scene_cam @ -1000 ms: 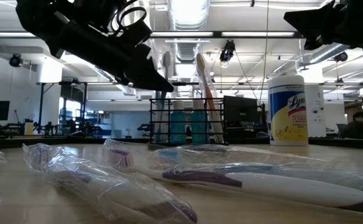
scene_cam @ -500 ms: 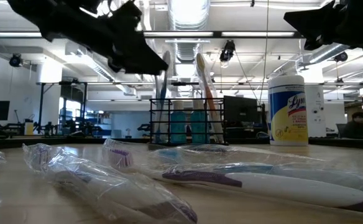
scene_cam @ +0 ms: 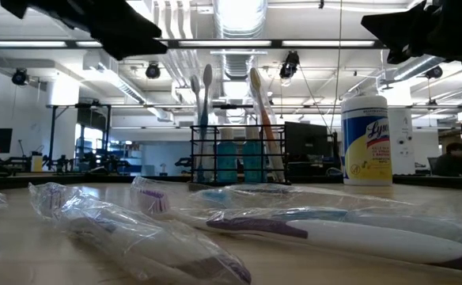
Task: Pick & Place toothbrushing station
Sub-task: Put the right blue toothbrush into the wire organizer
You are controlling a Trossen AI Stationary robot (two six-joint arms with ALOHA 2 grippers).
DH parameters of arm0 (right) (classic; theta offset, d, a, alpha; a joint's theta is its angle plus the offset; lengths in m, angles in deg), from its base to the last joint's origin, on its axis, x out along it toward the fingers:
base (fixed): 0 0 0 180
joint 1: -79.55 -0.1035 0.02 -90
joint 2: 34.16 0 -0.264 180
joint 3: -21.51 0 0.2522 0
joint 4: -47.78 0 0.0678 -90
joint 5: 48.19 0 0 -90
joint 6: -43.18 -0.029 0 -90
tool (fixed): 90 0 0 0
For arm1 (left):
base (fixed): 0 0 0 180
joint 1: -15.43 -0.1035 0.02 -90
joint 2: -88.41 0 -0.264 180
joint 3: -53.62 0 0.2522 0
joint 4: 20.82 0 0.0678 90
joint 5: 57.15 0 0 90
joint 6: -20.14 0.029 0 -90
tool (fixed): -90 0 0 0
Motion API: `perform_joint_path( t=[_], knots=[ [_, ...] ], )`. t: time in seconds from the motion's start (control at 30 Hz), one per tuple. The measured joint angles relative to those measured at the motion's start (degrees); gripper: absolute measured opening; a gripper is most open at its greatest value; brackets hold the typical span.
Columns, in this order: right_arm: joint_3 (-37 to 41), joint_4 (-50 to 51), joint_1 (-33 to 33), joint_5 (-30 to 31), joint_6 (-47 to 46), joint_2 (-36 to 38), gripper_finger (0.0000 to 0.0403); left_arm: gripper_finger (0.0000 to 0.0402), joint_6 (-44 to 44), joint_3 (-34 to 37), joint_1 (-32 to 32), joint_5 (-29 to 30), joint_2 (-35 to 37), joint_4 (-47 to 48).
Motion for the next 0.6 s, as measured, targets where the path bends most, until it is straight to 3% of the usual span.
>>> perform_joint_path(
  t=[0.2, 0.43, 0.6],
  knots=[
    [0.0, -0.01, 0.0, 0.0, 0.0, -0.02, 0.0008, 0.02, 0.23, 9.74, 0.0, 3.78, 15.61, -0.01],
    [-0.01, 0.0, 0.0, 0.0, 0.06, -0.02, 0.0008, 0.002, 3.89, 21.91, -0.02, 4.25, 29.96, -2.07],
    [0.0, -0.02, 0.0, 0.0, 0.17, -0.02, 0.0008, 0.0008, 6.19, 26.84, 0.0, 0.7, 35.71, -5.35]
  ],
)
